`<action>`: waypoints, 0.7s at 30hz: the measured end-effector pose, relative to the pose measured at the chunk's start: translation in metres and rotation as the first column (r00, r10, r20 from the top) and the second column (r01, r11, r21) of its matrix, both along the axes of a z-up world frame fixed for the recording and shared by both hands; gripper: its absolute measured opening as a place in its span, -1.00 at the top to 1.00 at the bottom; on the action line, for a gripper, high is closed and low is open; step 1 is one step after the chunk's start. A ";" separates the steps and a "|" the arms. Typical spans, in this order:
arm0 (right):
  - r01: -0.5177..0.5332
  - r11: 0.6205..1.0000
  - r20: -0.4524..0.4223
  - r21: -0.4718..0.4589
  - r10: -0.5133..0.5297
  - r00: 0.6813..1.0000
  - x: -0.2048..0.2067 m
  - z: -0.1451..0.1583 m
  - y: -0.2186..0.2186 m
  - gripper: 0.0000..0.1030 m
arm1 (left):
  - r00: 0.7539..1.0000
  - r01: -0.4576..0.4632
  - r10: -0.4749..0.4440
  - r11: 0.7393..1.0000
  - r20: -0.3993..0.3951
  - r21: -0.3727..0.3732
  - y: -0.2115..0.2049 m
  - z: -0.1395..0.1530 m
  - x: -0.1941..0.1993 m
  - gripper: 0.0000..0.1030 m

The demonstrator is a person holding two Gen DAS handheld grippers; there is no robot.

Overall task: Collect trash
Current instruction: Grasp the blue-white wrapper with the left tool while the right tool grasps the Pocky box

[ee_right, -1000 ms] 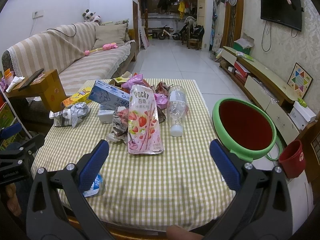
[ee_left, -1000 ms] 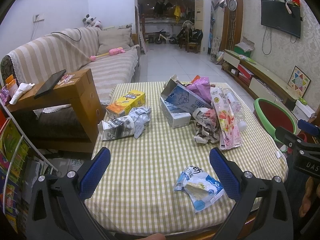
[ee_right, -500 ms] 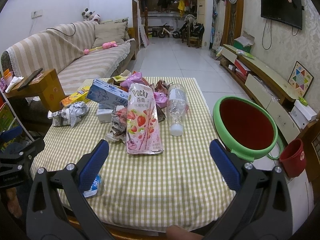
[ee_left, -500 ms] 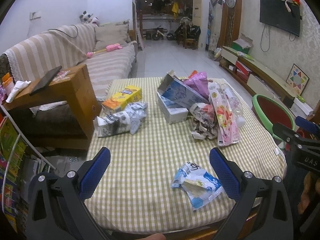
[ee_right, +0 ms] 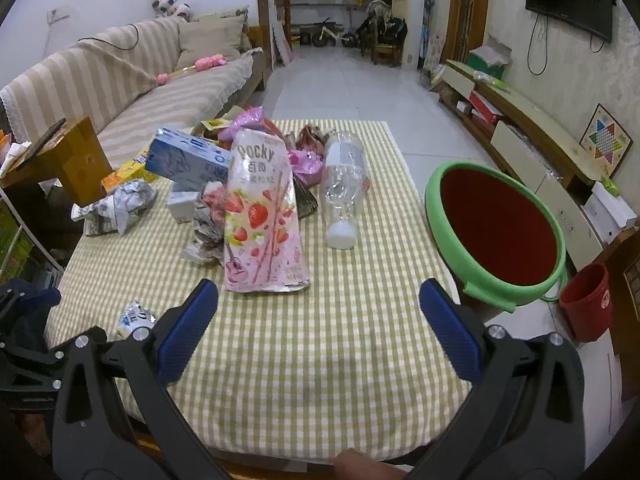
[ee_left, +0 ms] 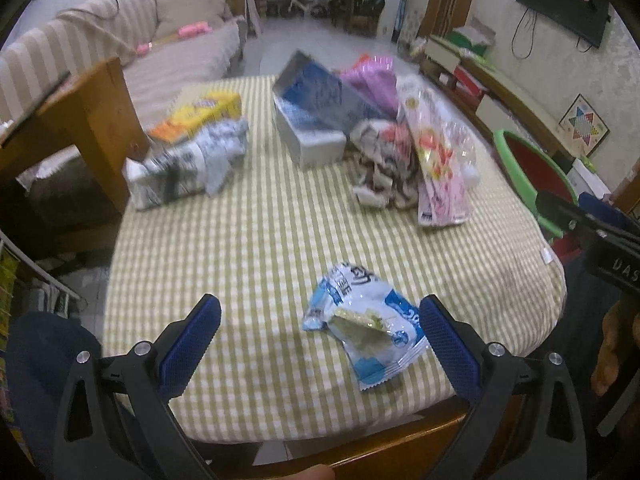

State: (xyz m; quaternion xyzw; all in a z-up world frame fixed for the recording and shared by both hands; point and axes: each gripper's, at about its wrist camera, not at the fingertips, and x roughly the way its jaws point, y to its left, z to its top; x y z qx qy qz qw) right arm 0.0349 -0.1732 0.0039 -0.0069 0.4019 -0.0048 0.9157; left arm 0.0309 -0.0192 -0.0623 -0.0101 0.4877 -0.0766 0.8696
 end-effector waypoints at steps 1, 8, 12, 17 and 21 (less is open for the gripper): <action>-0.001 1.000 -0.002 -0.002 0.001 1.000 0.001 0.000 -0.001 -0.93 | 1.000 0.004 -0.005 1.000 -0.024 -0.006 -0.001 -0.005 0.003 -0.85; -0.008 1.000 -0.015 -0.002 0.008 1.000 0.014 -0.006 -0.003 -0.93 | 0.988 0.033 -0.040 0.998 -0.152 -0.050 -0.012 -0.037 0.017 -0.78; -0.024 1.000 -0.012 -0.011 0.024 1.000 0.021 -0.008 0.001 -0.93 | 0.980 0.050 -0.060 0.997 -0.188 -0.055 -0.020 -0.048 0.023 -0.75; -0.036 0.999 -0.017 -0.016 0.035 0.999 0.033 -0.012 0.004 -0.93 | 0.976 0.048 -0.058 0.998 -0.212 -0.052 -0.028 -0.057 0.031 -0.66; -0.045 0.999 -0.021 -0.021 0.044 0.999 0.041 -0.014 0.005 -0.93 | 0.975 0.046 -0.054 0.998 -0.214 -0.045 -0.036 -0.072 0.039 -0.41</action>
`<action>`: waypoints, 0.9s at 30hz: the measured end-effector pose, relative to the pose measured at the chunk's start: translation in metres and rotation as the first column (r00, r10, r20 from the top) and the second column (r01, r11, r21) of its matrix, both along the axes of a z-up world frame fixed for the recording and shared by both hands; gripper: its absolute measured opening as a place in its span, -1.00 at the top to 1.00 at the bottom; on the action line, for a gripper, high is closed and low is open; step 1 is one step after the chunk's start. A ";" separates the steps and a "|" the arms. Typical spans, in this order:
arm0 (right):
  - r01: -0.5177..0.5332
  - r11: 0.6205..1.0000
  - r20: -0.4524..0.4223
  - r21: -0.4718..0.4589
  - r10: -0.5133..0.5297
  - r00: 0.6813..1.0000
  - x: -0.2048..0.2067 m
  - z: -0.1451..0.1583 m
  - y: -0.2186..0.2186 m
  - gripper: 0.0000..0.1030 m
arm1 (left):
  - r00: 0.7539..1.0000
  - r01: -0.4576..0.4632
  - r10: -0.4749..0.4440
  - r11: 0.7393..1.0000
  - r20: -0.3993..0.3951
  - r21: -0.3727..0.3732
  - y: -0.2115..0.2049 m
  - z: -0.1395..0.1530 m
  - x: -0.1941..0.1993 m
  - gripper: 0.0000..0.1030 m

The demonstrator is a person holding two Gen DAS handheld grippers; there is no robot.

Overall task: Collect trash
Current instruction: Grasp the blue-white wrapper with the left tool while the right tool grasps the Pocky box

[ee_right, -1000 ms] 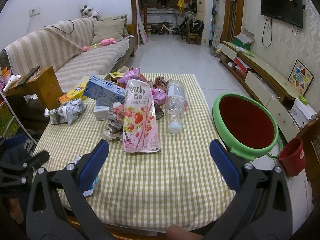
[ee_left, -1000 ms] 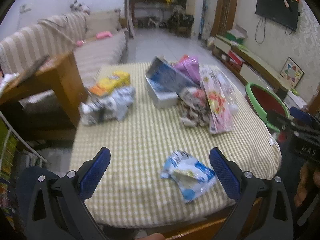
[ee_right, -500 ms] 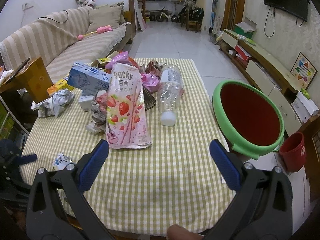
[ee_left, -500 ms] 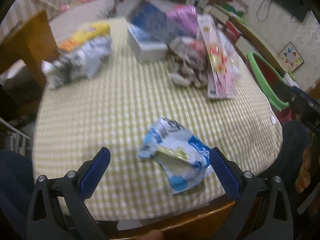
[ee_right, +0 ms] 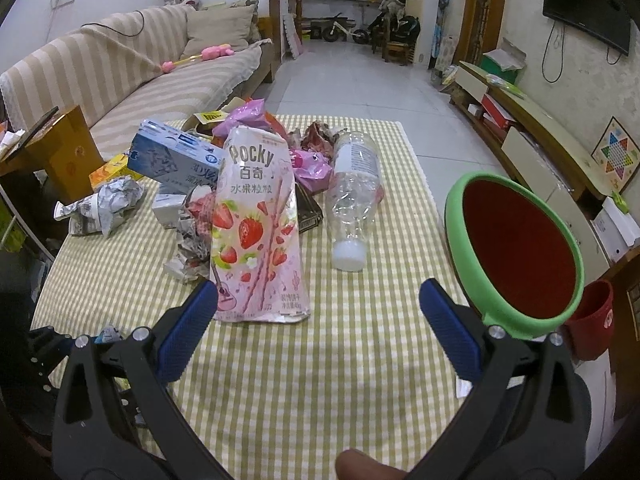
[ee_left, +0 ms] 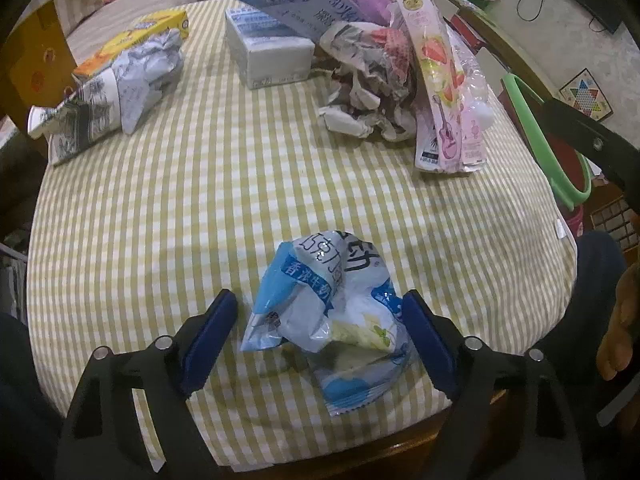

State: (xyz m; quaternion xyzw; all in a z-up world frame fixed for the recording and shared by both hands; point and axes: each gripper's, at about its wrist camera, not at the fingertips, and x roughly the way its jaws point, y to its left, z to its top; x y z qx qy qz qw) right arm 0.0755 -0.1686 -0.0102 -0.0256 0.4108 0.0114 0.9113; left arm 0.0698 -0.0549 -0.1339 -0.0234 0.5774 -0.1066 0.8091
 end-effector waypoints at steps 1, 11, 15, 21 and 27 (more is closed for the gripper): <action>-0.002 1.000 0.001 -0.001 0.002 1.000 0.002 0.000 0.000 -0.93 | 1.000 0.006 -0.006 1.000 0.006 0.007 -0.003 0.000 0.001 -0.30; -0.049 0.998 -0.037 0.040 0.050 0.998 0.033 -0.010 0.013 -0.93 | 0.999 0.033 -0.033 0.999 0.009 -0.028 -0.003 0.017 0.008 0.48; -0.075 0.996 -0.075 0.050 0.079 0.994 0.050 -0.019 0.026 -0.93 | 1.000 0.008 -0.008 0.999 0.021 -0.037 0.024 0.030 -0.001 0.49; -0.074 0.994 -0.137 0.078 0.084 0.987 0.075 -0.033 0.033 -0.93 | 0.999 -0.018 0.021 0.998 0.046 -0.060 0.048 0.043 0.004 0.49; -0.084 0.993 -0.170 0.085 0.097 0.981 0.086 -0.043 0.031 -0.56 | 0.997 -0.022 0.027 0.996 0.066 -0.082 0.068 0.058 0.007 0.49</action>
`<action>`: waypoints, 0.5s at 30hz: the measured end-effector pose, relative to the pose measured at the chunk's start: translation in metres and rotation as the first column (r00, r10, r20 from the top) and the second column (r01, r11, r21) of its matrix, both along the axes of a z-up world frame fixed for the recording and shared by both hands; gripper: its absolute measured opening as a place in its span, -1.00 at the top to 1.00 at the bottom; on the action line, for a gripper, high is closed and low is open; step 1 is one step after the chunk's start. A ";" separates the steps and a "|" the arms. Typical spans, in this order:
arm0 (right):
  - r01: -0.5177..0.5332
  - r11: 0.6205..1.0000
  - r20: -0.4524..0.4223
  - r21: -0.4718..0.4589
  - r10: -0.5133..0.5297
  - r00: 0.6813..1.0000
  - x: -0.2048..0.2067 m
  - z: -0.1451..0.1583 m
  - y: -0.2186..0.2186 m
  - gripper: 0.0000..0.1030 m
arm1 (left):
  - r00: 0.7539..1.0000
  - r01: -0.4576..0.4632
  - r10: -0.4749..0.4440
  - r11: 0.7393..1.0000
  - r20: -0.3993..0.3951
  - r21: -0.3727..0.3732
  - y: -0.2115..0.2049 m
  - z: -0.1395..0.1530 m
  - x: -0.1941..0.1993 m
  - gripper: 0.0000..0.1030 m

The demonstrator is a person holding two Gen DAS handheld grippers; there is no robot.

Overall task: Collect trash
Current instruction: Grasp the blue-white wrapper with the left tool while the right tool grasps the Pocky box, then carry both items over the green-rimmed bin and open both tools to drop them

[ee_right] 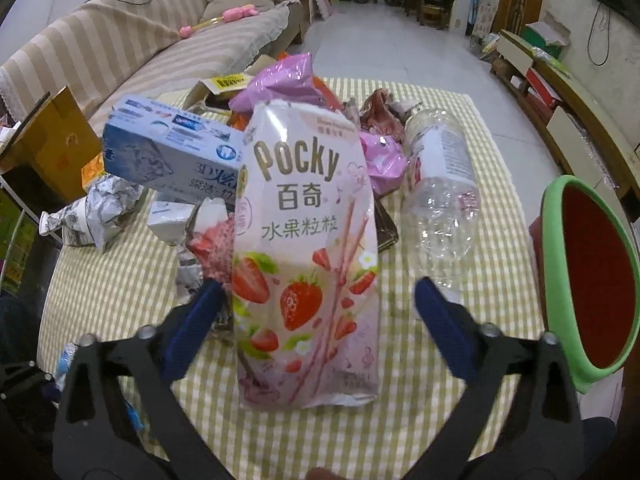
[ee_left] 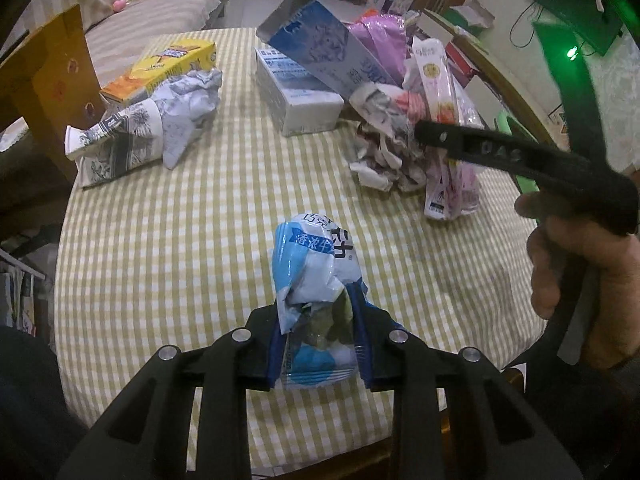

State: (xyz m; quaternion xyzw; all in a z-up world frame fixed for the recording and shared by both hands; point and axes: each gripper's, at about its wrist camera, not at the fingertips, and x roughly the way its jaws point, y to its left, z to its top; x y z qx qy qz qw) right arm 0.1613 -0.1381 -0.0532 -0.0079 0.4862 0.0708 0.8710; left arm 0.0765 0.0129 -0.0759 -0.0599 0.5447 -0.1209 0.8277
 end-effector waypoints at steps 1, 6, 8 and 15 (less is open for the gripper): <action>-0.002 1.000 -0.003 0.008 0.002 1.000 0.002 0.000 -0.001 -0.37 | 1.000 0.000 0.000 1.000 0.003 -0.003 0.002 0.001 0.003 0.49; -0.011 0.999 0.001 0.035 0.011 1.000 0.000 0.002 -0.007 -0.30 | 1.000 0.003 -0.003 1.000 0.017 -0.010 0.000 0.005 0.001 0.49; -0.009 0.999 0.007 0.046 0.008 1.000 -0.002 0.007 -0.010 -0.29 | 1.000 0.007 -0.007 1.000 0.026 -0.007 -0.004 0.008 -0.006 0.48; 0.011 0.996 0.036 0.092 -0.015 0.999 -0.016 0.031 -0.029 -0.28 | 0.998 -0.003 0.002 1.000 0.068 0.007 -0.009 0.030 -0.012 0.48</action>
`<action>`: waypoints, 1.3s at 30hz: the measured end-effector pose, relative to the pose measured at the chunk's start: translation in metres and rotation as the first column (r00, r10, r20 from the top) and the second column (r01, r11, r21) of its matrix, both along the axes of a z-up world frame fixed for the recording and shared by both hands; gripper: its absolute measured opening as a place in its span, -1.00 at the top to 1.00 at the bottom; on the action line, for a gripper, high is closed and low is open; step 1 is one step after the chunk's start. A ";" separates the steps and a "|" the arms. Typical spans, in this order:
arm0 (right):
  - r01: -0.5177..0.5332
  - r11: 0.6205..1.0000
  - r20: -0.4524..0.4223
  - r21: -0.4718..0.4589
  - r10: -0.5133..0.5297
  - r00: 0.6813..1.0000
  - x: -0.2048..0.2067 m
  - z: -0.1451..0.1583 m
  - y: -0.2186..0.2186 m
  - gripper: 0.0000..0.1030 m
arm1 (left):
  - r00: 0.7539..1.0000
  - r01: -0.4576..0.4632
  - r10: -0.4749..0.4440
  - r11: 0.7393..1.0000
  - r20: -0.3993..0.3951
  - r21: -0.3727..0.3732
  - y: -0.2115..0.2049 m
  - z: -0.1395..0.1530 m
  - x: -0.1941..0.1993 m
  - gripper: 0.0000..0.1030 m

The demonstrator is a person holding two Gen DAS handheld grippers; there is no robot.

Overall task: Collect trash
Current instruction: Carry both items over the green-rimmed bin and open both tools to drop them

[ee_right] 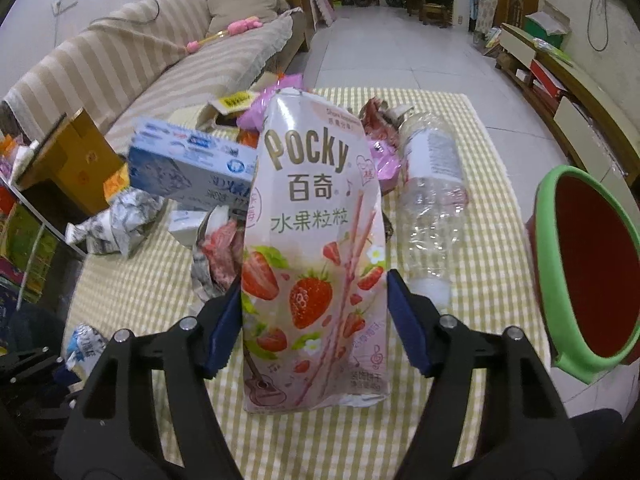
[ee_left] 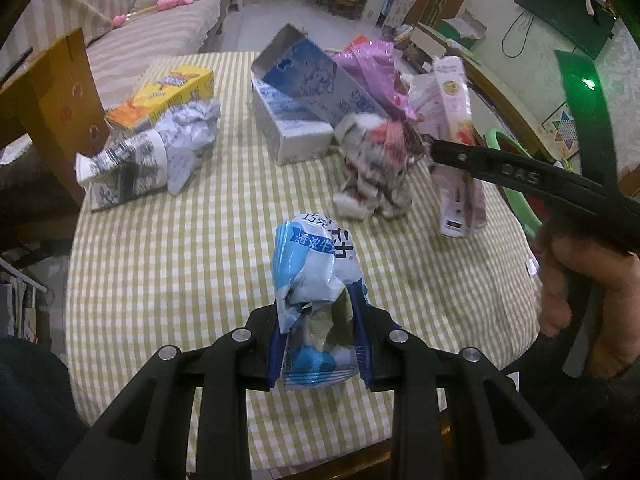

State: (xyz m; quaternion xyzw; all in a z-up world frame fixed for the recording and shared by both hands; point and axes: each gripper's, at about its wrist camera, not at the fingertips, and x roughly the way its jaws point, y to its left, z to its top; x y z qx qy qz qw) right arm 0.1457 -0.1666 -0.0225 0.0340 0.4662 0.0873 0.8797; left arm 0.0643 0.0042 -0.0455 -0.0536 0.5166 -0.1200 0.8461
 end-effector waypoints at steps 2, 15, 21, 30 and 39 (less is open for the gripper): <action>0.008 1.000 0.013 0.012 -0.008 1.000 -0.005 0.009 -0.004 -0.28 | 1.000 -0.007 0.007 1.000 0.013 0.001 0.001 0.007 0.001 0.48; 0.118 0.990 0.105 0.073 -0.125 0.987 -0.031 0.060 -0.060 -0.28 | 0.989 0.103 -0.103 0.995 0.107 0.012 -0.052 0.047 0.031 0.48; 0.243 0.967 0.142 0.072 -0.251 0.958 -0.037 0.074 -0.129 -0.28 | 0.964 0.235 -0.229 0.972 0.138 -0.024 -0.115 0.065 0.059 0.48; 0.394 0.917 0.153 0.064 -0.399 0.904 -0.041 0.068 -0.228 -0.28 | 0.901 0.415 -0.397 0.906 0.176 -0.080 -0.225 0.088 0.104 0.47; 0.451 0.889 0.084 0.080 -0.457 0.885 -0.031 0.039 -0.287 -0.29 | 0.865 0.495 -0.477 0.863 0.159 -0.105 -0.326 0.084 0.142 0.40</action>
